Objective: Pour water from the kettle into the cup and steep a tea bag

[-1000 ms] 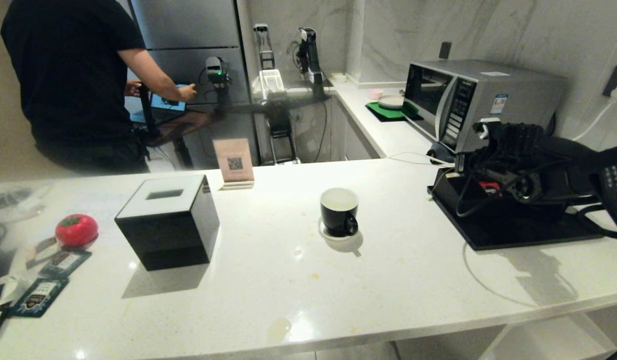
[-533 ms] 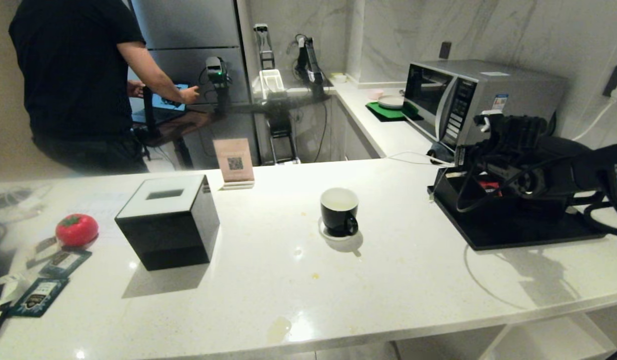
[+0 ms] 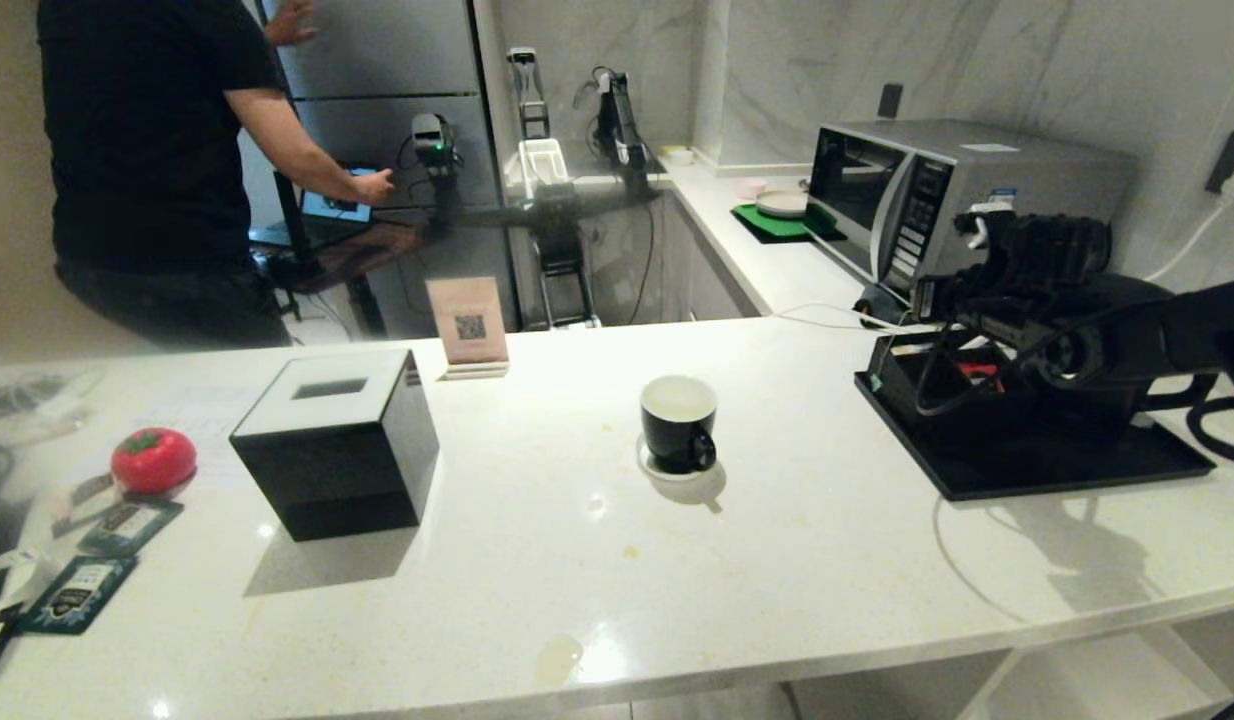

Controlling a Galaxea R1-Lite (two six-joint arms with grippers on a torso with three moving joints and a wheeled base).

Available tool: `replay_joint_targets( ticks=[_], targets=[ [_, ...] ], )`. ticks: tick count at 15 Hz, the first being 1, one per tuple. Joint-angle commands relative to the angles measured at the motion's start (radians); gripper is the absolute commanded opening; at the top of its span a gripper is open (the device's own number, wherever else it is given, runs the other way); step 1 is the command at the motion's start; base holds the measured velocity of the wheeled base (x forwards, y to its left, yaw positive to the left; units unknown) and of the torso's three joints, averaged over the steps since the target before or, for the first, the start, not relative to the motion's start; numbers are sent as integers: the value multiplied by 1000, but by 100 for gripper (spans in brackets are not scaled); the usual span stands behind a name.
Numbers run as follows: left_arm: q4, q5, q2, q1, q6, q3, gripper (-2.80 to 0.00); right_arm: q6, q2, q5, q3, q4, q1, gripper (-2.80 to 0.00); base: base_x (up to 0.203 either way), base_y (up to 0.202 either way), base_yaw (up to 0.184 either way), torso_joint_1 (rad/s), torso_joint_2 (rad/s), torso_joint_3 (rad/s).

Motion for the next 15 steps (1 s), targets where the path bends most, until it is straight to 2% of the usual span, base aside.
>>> replay_joint_targets(
  ticks=[1, 15],
  targets=[
    [0, 0, 1, 0, -1, 0, -280, -1, -19, 1, 4, -3, 8, -280, 0, 0, 0, 0, 0, 0],
    [0, 0, 1, 0, -1, 0, -280, -2, -124, 2, 77, -10, 58, -280, 0, 0, 0, 0, 0, 0]
  ],
)
